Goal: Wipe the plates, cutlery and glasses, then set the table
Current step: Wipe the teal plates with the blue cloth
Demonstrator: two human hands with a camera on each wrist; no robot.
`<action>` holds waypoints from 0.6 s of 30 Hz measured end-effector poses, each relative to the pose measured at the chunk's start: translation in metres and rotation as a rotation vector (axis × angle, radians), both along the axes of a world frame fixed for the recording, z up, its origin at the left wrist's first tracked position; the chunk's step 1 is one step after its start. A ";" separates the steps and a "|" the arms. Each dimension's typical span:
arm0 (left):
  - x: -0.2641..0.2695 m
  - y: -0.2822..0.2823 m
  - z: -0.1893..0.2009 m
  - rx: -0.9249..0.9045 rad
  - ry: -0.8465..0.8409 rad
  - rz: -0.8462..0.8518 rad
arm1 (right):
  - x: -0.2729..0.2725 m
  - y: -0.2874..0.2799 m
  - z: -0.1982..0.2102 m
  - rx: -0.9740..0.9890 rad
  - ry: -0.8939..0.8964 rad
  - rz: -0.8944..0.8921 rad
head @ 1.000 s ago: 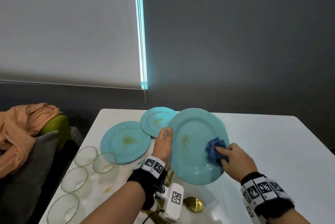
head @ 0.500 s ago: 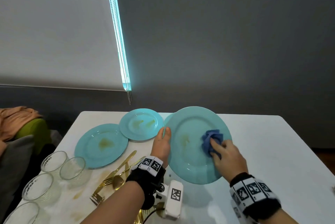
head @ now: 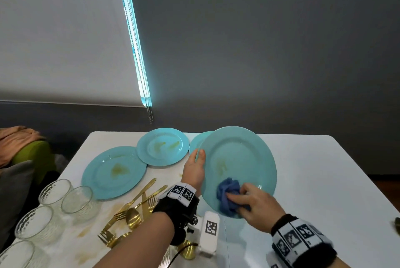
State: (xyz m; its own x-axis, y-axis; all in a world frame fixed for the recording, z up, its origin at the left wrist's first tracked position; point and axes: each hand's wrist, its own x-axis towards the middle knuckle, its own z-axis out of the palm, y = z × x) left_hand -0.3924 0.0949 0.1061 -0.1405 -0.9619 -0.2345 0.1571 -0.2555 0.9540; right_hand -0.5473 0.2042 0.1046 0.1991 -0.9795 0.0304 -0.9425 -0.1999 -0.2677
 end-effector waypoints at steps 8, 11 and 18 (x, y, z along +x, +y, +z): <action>0.003 -0.004 0.001 0.010 0.034 -0.101 | -0.026 -0.021 0.016 -0.171 -0.044 -0.542; 0.000 -0.006 0.000 -0.016 0.019 -0.104 | -0.002 -0.013 0.011 -0.040 -0.024 -0.117; 0.011 -0.005 -0.007 -0.010 0.023 -0.129 | -0.035 -0.016 0.031 0.111 0.201 -0.434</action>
